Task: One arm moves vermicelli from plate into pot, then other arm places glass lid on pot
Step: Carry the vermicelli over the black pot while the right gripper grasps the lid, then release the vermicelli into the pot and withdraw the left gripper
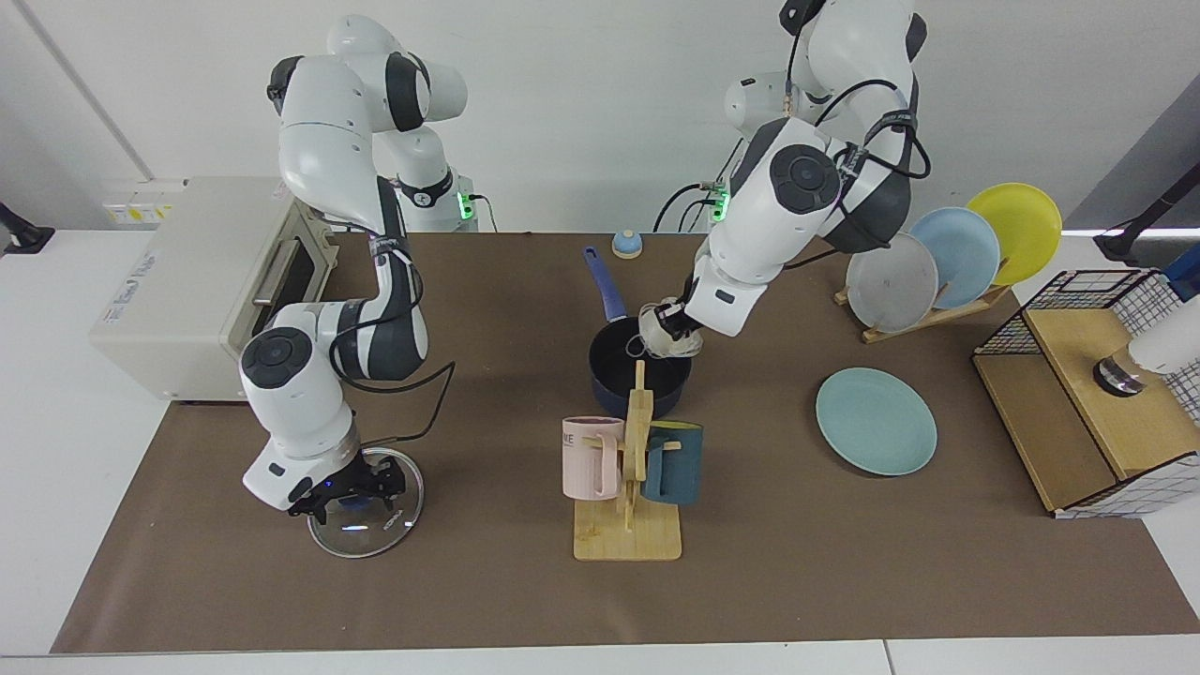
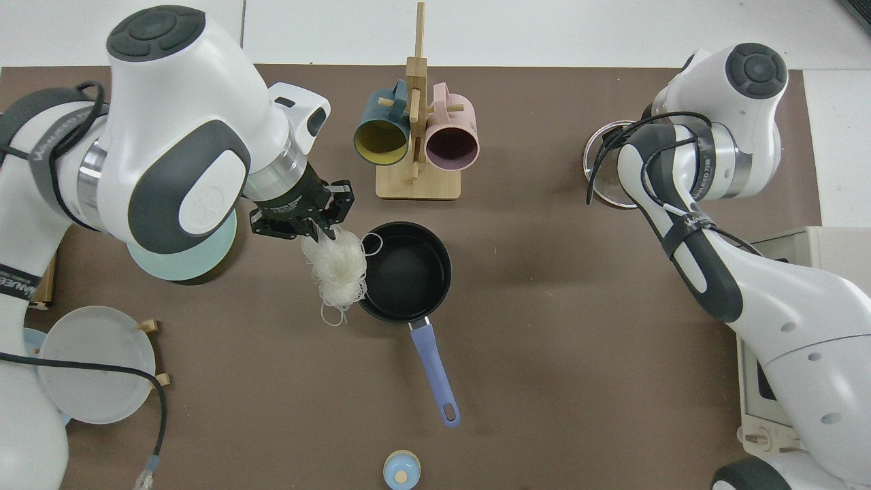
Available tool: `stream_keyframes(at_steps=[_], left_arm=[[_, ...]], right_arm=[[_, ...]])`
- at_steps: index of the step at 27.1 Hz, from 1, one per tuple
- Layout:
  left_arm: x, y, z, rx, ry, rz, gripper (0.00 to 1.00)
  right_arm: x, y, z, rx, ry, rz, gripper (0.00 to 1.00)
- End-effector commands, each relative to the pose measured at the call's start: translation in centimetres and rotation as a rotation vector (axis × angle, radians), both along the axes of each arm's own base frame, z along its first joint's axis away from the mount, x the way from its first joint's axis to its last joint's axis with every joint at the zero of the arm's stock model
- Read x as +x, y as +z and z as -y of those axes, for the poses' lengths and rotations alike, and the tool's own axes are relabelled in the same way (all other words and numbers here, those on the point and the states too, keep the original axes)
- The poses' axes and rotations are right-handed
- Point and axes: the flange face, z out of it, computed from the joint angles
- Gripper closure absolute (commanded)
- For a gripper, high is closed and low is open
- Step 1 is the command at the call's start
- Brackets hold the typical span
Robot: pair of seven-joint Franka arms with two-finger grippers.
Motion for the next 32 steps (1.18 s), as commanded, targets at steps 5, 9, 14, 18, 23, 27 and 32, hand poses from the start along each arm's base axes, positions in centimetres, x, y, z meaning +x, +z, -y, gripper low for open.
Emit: stream_keyframes(at_steps=[5,9,14,18,23,27,32], left_arm=[[-2.6,-3.9,2.1,0.013,0.005,-0.016,1.0],[-4.5,-7.0,3.1,0.042,-0.028,-0.062,1.0],[-4.4,-8.9,3.5,0.015,-0.022,-0.009,1.0],[-4.2,-9.2,3.3,0.037,-0.032,0.017,0.54],[-0.9,-5.6,0.2,0.12,-0.038,0.151,0.0],[1.7,-0.8,-4.6,0.154,-0.03,0.162,0.0],[2.9,3.0,-9.7,0.17,-0.175,0.131,0.0]], right_arm=[[-1.1,-0.1,0.9,0.001,0.007,-0.005,0.01],[-1.2,0.0,1.1,0.003,0.002,-0.016,0.01],[-1.5,0.0,2.1,0.015,-0.019,-0.037,0.09],[-1.7,0.3,1.9,0.018,-0.031,-0.055,0.12],[-1.8,0.5,1.9,0.019,-0.042,-0.056,0.25],[-1.8,0.5,1.9,0.02,-0.041,-0.058,0.6],[-2.1,0.5,2.0,0.019,-0.041,-0.076,1.0]])
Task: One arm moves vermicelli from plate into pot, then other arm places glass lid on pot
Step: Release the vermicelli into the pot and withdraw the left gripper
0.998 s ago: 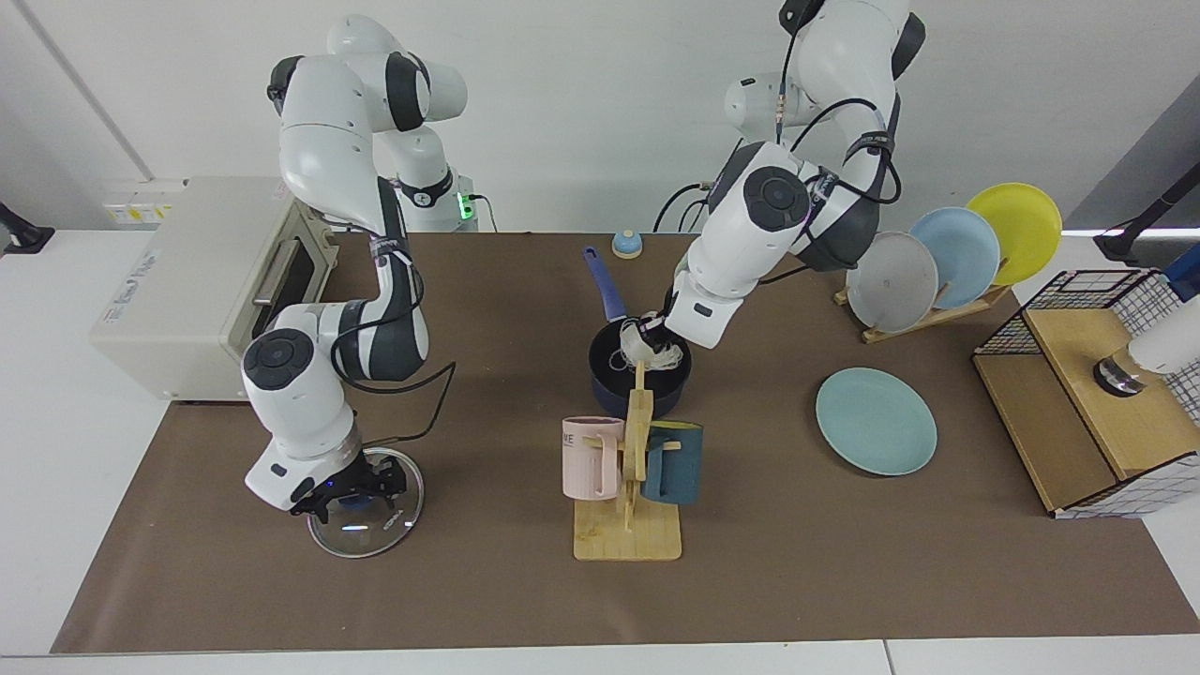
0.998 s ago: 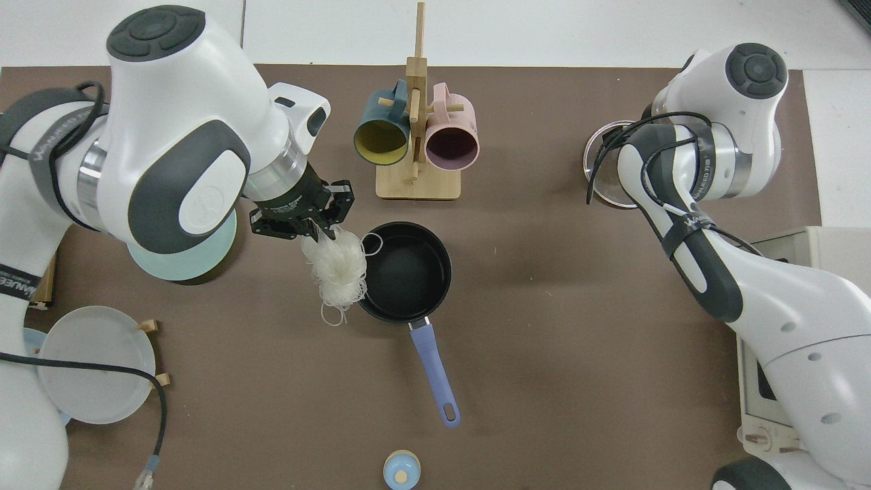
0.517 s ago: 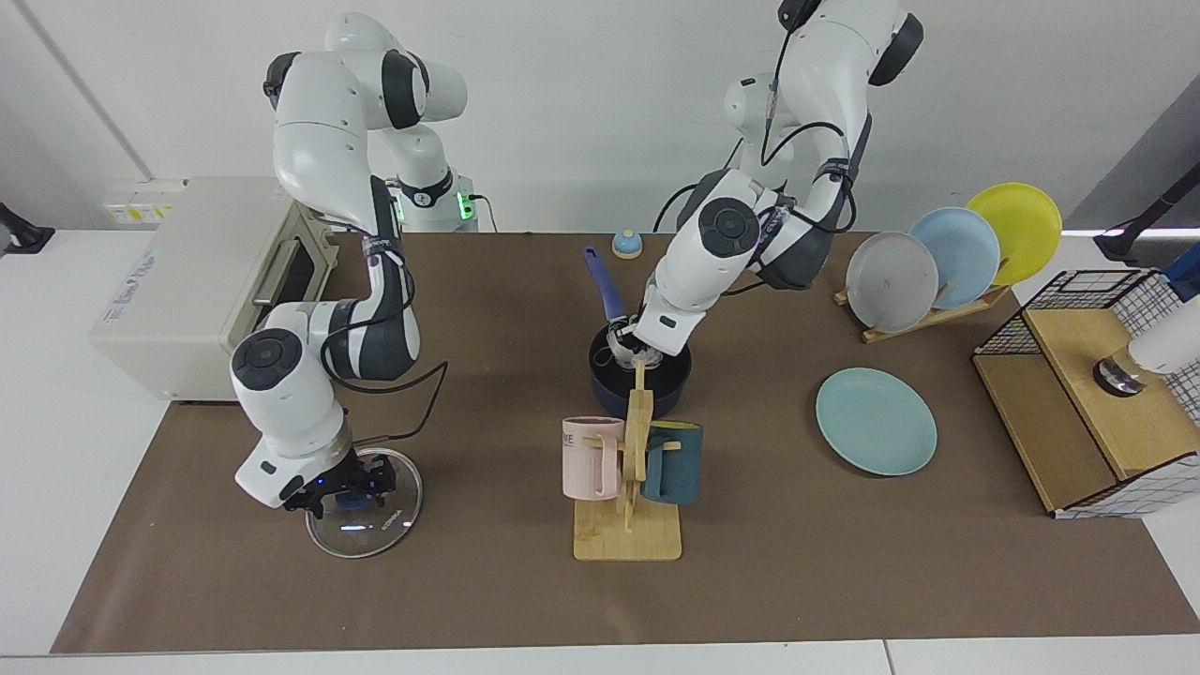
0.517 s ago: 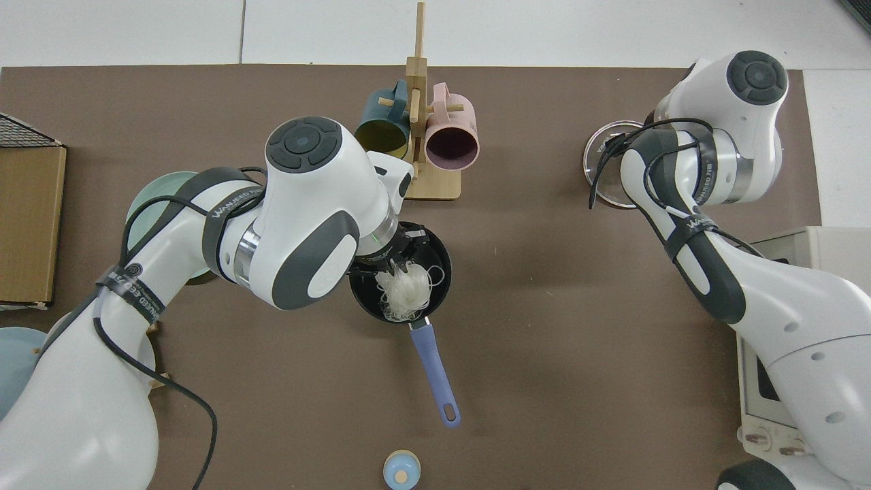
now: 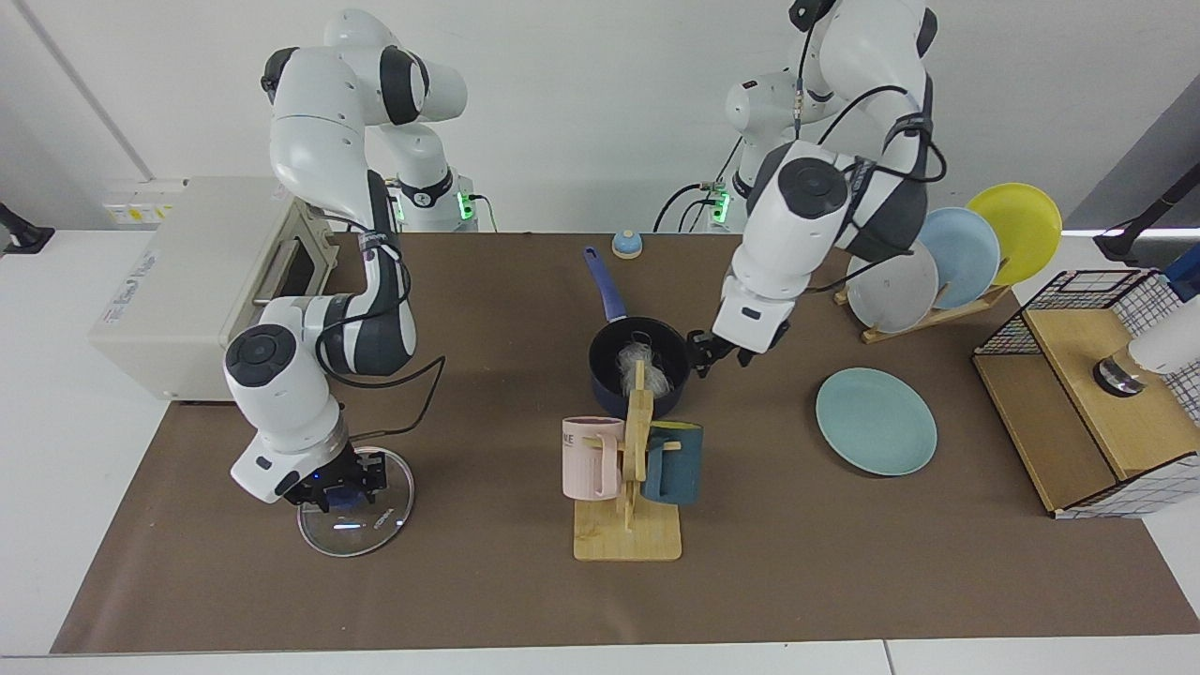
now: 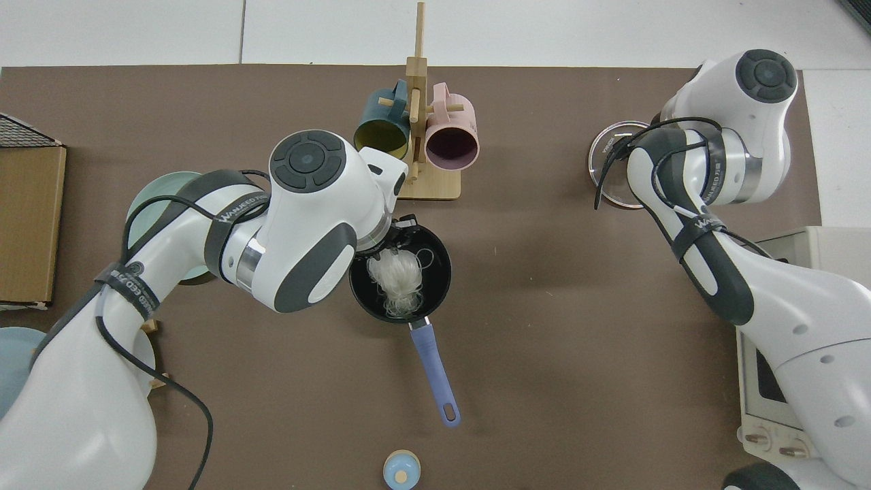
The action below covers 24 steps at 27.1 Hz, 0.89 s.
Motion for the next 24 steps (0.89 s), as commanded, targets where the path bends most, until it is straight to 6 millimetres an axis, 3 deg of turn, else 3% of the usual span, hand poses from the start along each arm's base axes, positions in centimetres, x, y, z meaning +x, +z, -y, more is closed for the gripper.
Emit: stream_keyframes(at_steps=[1,7,12,20,24], left_arm=[[0.8,3.6,-4.8,0.045,-0.095,-0.03,0.0],[-0.1,7.9,-10.6,0.081,-0.246,-0.008,0.0],[-0.5,9.2,-15.8,0.07,-0.292,-0.035,0.0],[-1.4,9.8,-21.7,0.051,-0.292,-0.067,0.0],[-2.4,10.3,-24.2,0.032,-0.282,-0.072,0.0]], right_arm=[[-0.9,0.4,0.2,0.016,-0.011,-0.029,1.0],[-0.9,0.7,0.6,0.016,-0.013,-0.023,1.0],[-0.9,2.4,0.4,0.017,-0.014,-0.001,1.0],[-2.1,8.2,-0.2,0.023,-0.045,0.004,1.0],[-3.4,11.2,-2.9,0.031,-0.101,-0.013,1.0]])
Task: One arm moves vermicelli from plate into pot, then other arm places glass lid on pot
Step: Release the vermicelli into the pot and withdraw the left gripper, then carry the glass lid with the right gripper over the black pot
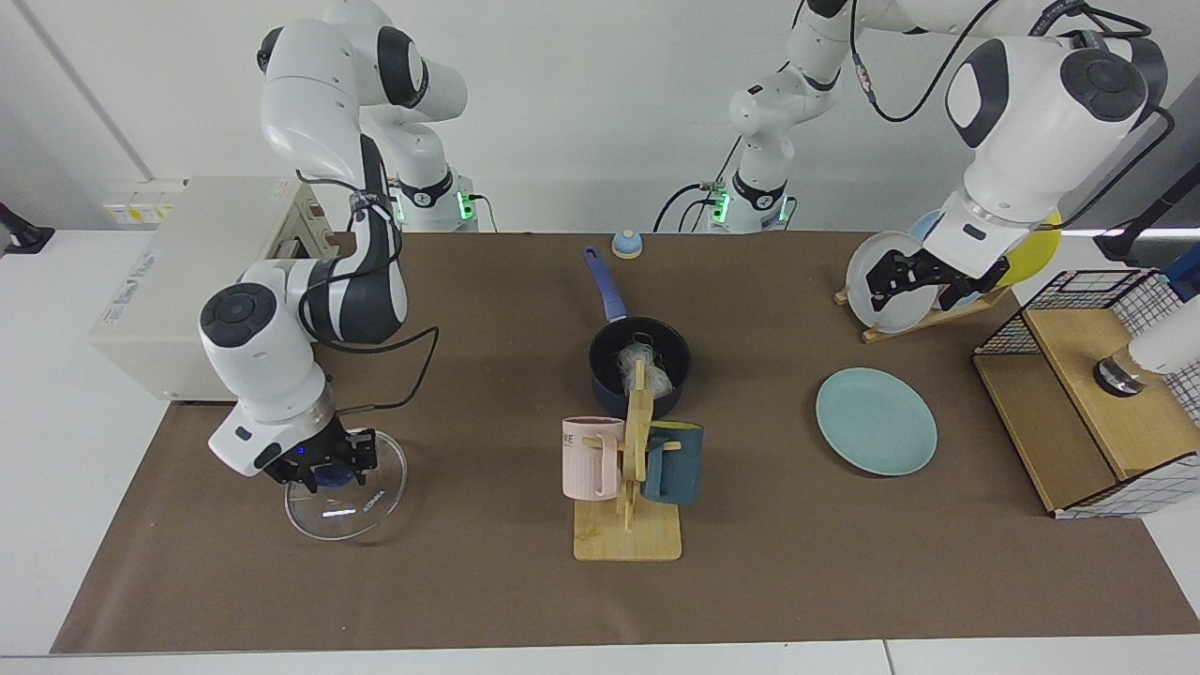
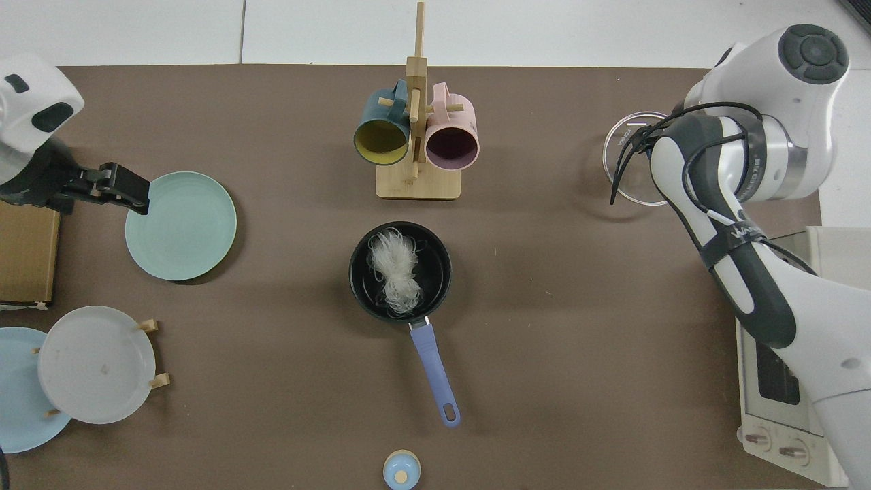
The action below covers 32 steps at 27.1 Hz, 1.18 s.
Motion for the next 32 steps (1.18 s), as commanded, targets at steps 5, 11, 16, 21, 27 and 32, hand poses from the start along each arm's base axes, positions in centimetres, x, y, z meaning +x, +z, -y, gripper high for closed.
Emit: stream_keyframes(at_steps=[5,11,16,21,27,32], left_arm=[[-3.6,-0.4,-2.1,-0.062,0.05,-0.035,0.0],[-6.8,-2.1,0.5,-0.029,0.049,-0.002,0.0],[-6.7,-2.0,1.0,-0.031,0.031,0.001,0.0],[-6.6,-1.5,1.2,-0.034,-0.005,0.012,0.0],[-6.6,-1.2,0.7,-0.033,-0.008,0.015,0.0],[-6.5,-0.8,0.0,-0.037,0.02,0.022,0.0]], right_arm=[[-4.2,7.0,-8.1,0.026,-0.128,-0.023,1.0],[-7.2,8.8,-16.4,0.022,-0.229,-0.056,1.0],[-10.3,9.0,-21.4,0.008,-0.272,-0.081,1.0],[-13.9,8.3,-24.0,-0.02,-0.285,-0.095,1.0],[-16.8,8.5,-27.9,-0.022,-0.314,-0.068,1.0],[-17.8,9.0,-30.4,0.008,-0.309,-0.044,1.0]])
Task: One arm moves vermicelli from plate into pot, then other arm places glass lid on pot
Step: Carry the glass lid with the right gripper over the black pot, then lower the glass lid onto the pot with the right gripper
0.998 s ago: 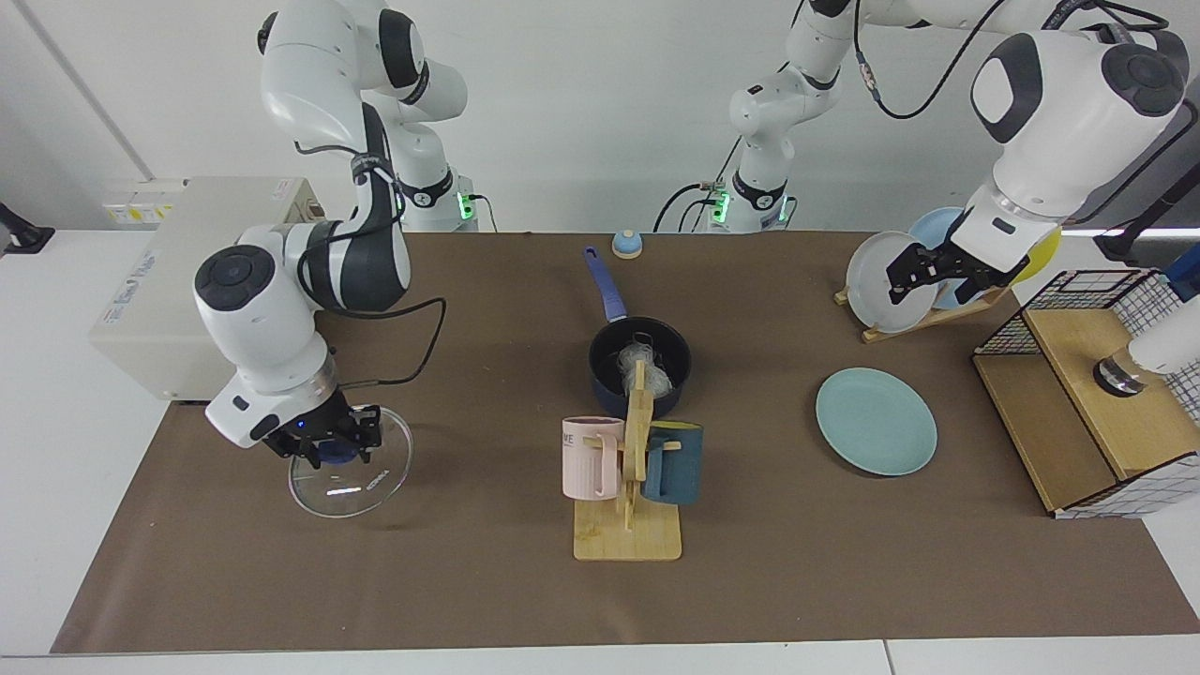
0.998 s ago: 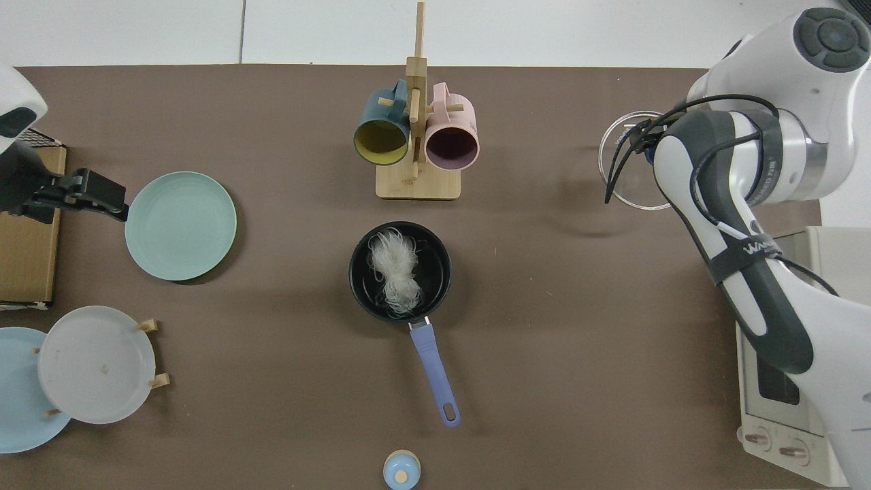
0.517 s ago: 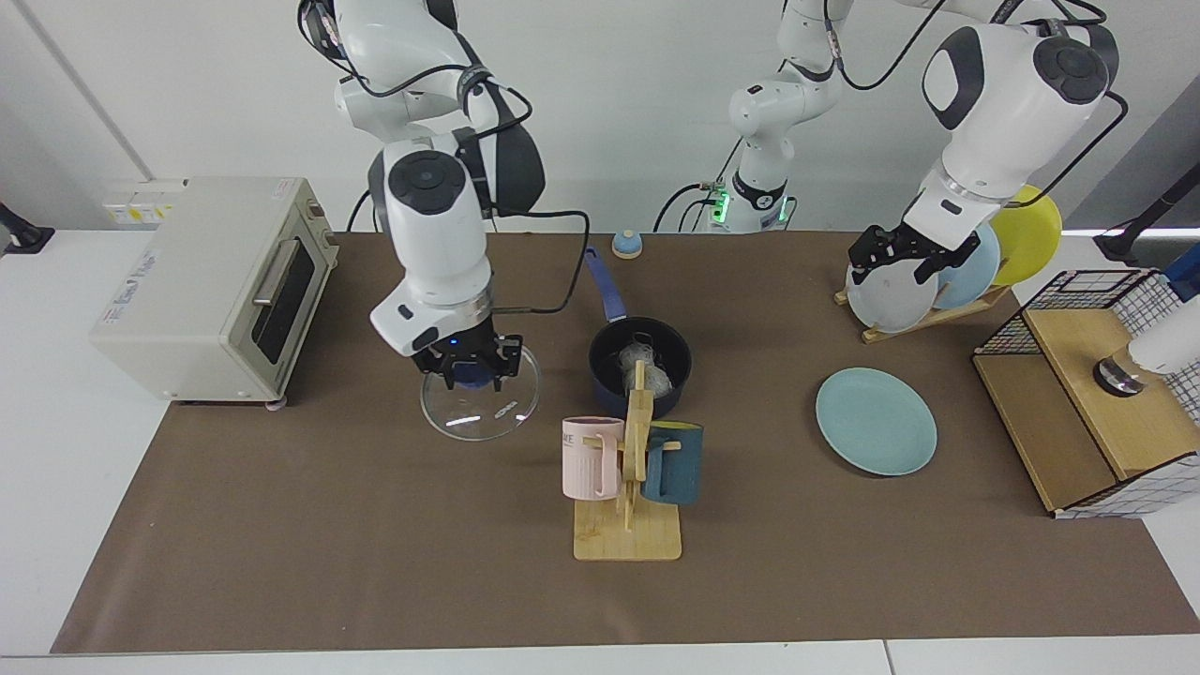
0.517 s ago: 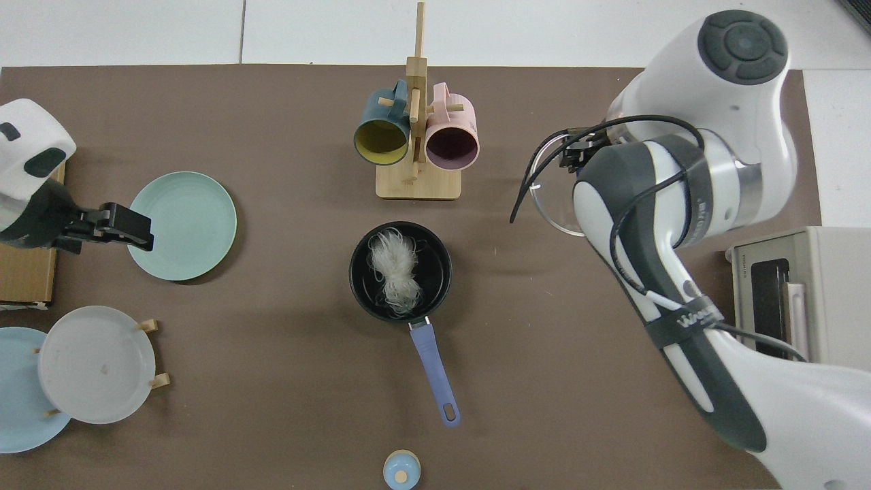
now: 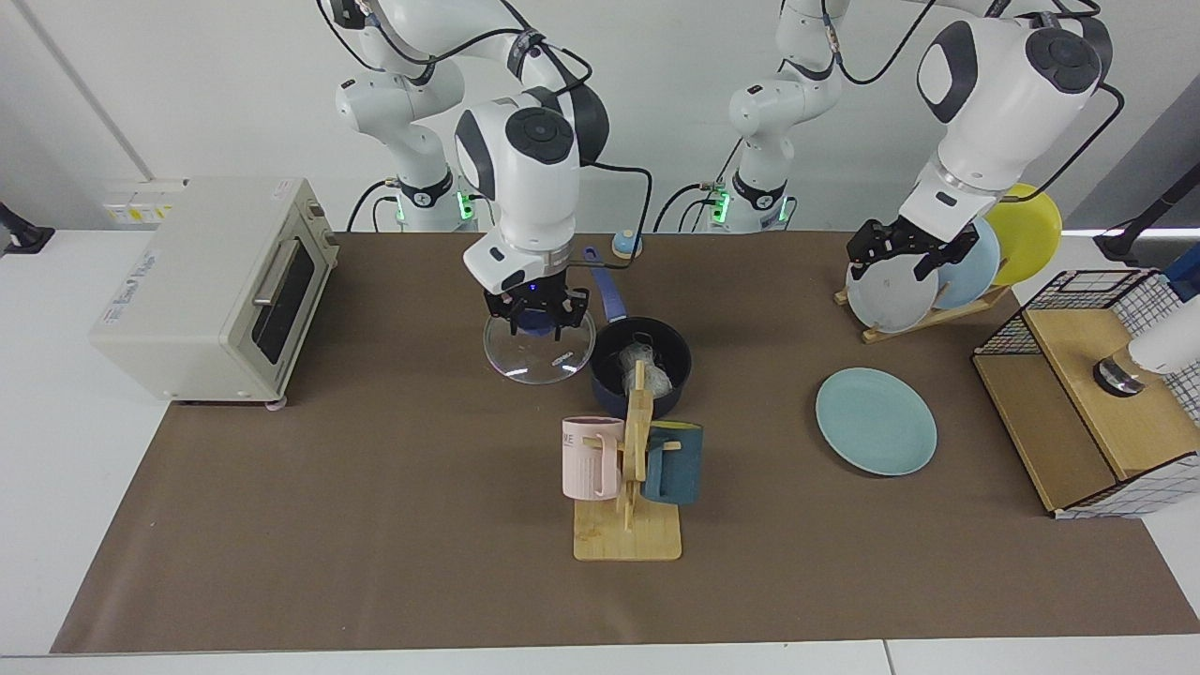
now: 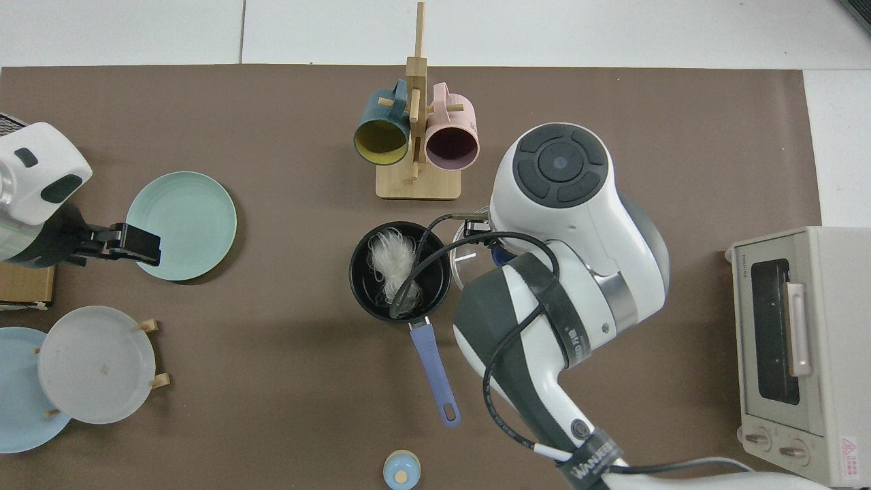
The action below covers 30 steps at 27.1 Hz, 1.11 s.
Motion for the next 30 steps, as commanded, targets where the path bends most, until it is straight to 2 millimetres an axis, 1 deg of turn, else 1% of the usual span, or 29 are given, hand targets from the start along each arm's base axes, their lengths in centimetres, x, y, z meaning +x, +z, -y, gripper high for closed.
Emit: stream_keyframes(at_steps=[1,2,4,6,9,11,13,15,16,17,19,21,24,26,30], left_arm=[[-0.5,0.5,-1.0,-0.013,0.02,0.023,0.0],[-0.5,0.6,-1.2,-0.02,0.021,0.024,0.0],[-0.5,0.8,-1.9,-0.027,0.03,0.028,0.0],[-0.5,1.0,-1.5,-0.029,0.02,0.028,0.0],[-0.6,1.3,-1.1,-0.027,0.009,0.033,0.0],[-0.6,1.4,-1.4,-0.027,0.015,0.035,0.0],[-0.6,1.4,-1.3,-0.027,0.014,0.035,0.0],[-0.6,1.4,-1.0,-0.026,0.007,0.036,0.0],[-0.6,1.3,-0.2,-0.025,-0.006,0.036,0.0],[-0.6,1.3,-0.1,-0.024,-0.007,0.037,0.0],[-0.6,1.4,-0.9,-0.023,0.005,0.041,0.0],[-0.6,1.4,-1.0,-0.023,0.006,0.042,0.0],[-0.6,1.3,-1.0,-0.023,0.005,0.036,0.0],[-0.6,1.4,-0.5,-0.023,-0.004,0.038,0.0],[-0.5,1.5,-1.6,-0.02,0.007,0.049,0.0]], right_arm=[[-1.6,1.0,-1.6,0.027,-0.012,0.052,1.0],[-1.8,1.1,-2.0,0.03,-0.007,0.054,1.0],[-2.5,1.0,-3.5,0.038,0.019,0.06,1.0],[-2.7,0.6,-4.5,0.049,0.027,0.077,1.0],[-3.1,-0.2,-6.5,0.068,0.039,0.099,1.0],[-2.9,-1.0,-7.5,0.083,0.04,0.117,1.0],[-2.8,-1.5,-8.4,0.095,0.052,0.134,1.0],[-3.2,-2.2,-9.7,0.104,0.069,0.142,1.0],[-3.2,-2.5,-10.0,0.108,0.069,0.143,1.0],[-3.2,-2.9,-10.2,0.111,0.068,0.143,1.0],[-3.6,-3.5,-11.5,0.121,0.083,0.149,1.0],[-4.2,-4.0,-12.8,0.128,0.093,0.154,1.0],[-4.2,-4.3,-13.3,0.132,0.088,0.159,1.0],[-4.5,-4.2,-13.7,0.134,0.096,0.16,1.0],[-4.7,-4.9,-14.1,0.126,0.107,0.156,1.0]])
